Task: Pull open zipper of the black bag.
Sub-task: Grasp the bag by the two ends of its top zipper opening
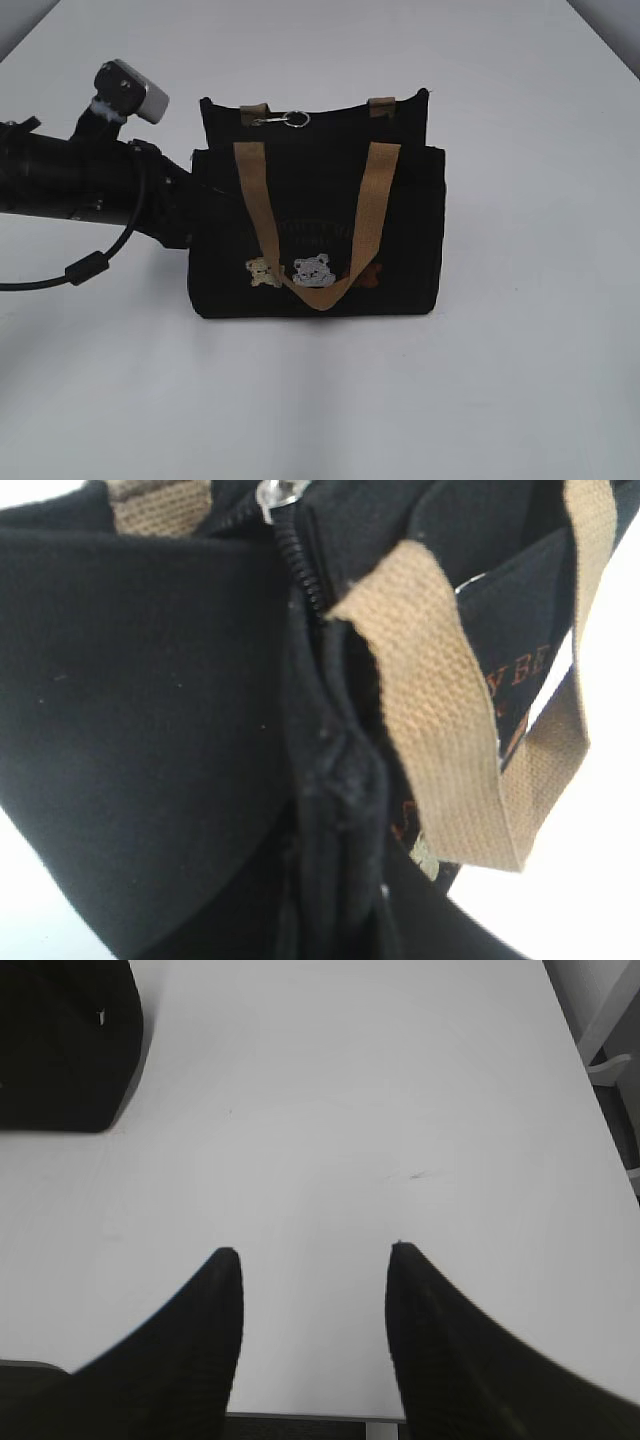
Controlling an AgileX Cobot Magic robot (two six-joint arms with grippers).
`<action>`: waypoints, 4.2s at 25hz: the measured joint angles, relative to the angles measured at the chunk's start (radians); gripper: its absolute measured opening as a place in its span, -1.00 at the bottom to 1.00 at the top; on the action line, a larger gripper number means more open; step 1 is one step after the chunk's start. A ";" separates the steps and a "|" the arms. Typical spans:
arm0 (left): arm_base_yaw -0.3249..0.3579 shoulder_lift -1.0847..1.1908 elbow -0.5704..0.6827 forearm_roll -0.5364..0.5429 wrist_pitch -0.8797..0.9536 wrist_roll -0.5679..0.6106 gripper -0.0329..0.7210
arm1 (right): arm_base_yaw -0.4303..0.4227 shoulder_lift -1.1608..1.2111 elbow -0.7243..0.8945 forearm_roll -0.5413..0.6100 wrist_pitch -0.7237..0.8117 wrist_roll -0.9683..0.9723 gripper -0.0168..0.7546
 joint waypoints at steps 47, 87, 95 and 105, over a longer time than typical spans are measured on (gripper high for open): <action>0.000 0.000 0.000 -0.003 -0.001 0.001 -0.73 | 0.258 2.037 -1.124 1.152 -0.145 -0.706 0.01; 0.000 0.001 0.000 -0.005 -0.002 0.002 -0.73 | 0.160 1.877 -1.135 0.626 -0.017 -0.478 -0.96; 0.000 0.001 0.000 -0.005 -0.002 0.001 -0.73 | 0.152 1.856 -1.135 0.553 0.022 -0.451 -0.96; 0.000 -0.114 0.000 0.268 0.021 -0.545 0.20 | 0.154 1.818 -1.108 0.521 0.105 -0.267 0.20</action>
